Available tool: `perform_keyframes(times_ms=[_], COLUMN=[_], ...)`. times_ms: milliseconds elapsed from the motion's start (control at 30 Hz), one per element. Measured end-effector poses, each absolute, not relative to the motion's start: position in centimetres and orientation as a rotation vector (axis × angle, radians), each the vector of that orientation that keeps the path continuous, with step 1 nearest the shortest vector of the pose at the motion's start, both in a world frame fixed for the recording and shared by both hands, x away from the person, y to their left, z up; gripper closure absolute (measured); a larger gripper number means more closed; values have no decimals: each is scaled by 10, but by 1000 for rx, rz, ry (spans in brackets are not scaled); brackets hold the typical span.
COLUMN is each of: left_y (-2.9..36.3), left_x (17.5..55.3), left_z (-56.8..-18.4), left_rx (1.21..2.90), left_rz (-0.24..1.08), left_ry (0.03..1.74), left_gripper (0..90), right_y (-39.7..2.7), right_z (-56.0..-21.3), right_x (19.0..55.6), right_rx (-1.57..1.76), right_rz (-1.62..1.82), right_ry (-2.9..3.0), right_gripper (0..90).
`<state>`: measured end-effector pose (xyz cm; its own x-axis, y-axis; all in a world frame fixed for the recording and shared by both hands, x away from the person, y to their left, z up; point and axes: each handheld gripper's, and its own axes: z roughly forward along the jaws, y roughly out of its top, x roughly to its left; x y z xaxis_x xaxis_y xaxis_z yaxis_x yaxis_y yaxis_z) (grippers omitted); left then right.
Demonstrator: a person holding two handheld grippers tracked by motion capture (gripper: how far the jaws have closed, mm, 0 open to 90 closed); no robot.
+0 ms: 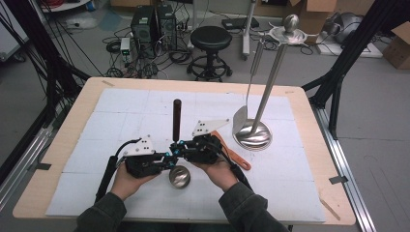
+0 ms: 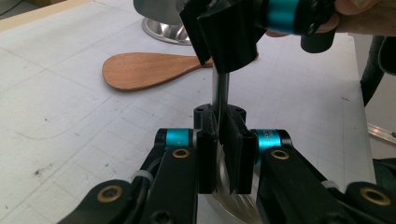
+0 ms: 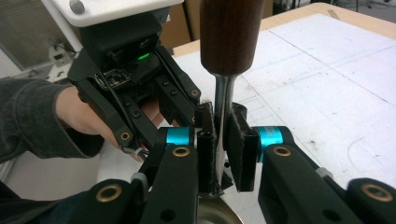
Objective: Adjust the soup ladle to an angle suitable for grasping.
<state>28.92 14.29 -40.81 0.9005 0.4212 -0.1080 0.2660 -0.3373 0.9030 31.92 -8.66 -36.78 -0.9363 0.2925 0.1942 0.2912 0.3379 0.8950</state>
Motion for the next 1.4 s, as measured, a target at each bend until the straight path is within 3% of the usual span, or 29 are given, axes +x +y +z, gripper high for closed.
perform_keyframes(times_ms=[533, 767, 833, 967, 1067, 1400], left_y=[147, 147, 145, 144, 144, 135], left_x=[290, 289, 288, 288, 288, 284], left_z=[-408, -406, -405, -403, -398, -381], left_rx=[1941, 1954, 1956, 1953, 1908, 1862], left_rz=[127, 124, 130, 153, 176, 293], left_ry=[412, 388, 382, 401, 458, 494], left_gripper=[842, 842, 842, 835, 720, 719], right_y=[-100, -103, -105, -105, -102, -96], right_z=[-344, -330, -327, -323, -321, -317], right_x=[321, 320, 320, 318, 314, 305], right_rx=[372, 332, 328, 347, 385, 557], right_rz=[1845, 1908, 1925, 1931, 1896, 1830], right_ry=[2488, 2436, 2423, 2412, 2394, 2298], right_gripper=[635, 640, 694, 719, 728, 730])
